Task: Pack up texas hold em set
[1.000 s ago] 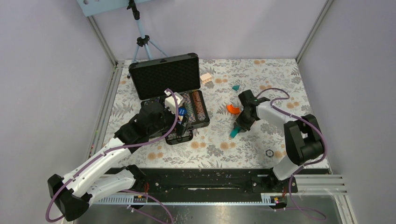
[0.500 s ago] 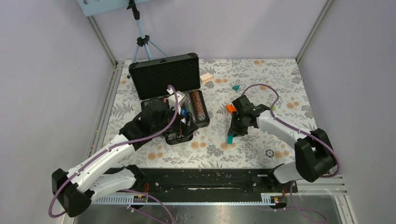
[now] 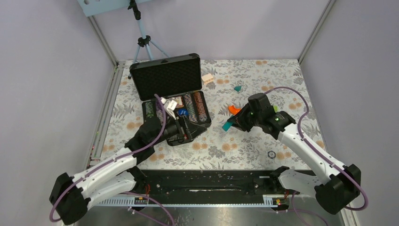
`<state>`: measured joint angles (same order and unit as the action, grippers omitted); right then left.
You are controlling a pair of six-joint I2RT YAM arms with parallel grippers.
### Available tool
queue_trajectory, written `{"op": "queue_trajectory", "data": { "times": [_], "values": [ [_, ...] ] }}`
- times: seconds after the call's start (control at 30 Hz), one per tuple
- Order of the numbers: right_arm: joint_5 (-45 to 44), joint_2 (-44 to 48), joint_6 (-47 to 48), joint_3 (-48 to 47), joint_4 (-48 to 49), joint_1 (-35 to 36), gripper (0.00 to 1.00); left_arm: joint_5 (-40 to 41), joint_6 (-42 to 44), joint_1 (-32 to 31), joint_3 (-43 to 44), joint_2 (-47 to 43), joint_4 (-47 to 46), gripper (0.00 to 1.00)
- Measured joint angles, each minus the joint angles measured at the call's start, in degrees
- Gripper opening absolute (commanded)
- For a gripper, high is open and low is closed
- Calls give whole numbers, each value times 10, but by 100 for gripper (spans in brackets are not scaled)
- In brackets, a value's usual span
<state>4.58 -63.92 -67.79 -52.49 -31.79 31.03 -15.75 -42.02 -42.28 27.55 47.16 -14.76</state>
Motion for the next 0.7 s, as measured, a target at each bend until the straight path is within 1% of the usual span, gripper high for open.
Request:
{"op": "queue_trajectory", "data": {
  "times": [0.17, 0.33, 0.4, 0.53, 0.7],
  "values": [
    [0, 12, -18, -12, 5, 4, 0, -17, -23, -42, 28, 64, -17, 88],
    [0, 23, -20, -12, 4, 9, 0, -21, -14, -88, 95, 123, -12, 80],
    [1, 31, -20, -12, 4, 10, 0, -23, -13, -93, 109, 137, -12, 75],
    [1, 49, -19, -12, 4, 12, 0, -33, -14, -95, 127, 174, -12, 73],
    [11, 73, -19, -13, 6, 14, 0, -37, -14, -97, 129, 204, -9, 70]
  ]
}}
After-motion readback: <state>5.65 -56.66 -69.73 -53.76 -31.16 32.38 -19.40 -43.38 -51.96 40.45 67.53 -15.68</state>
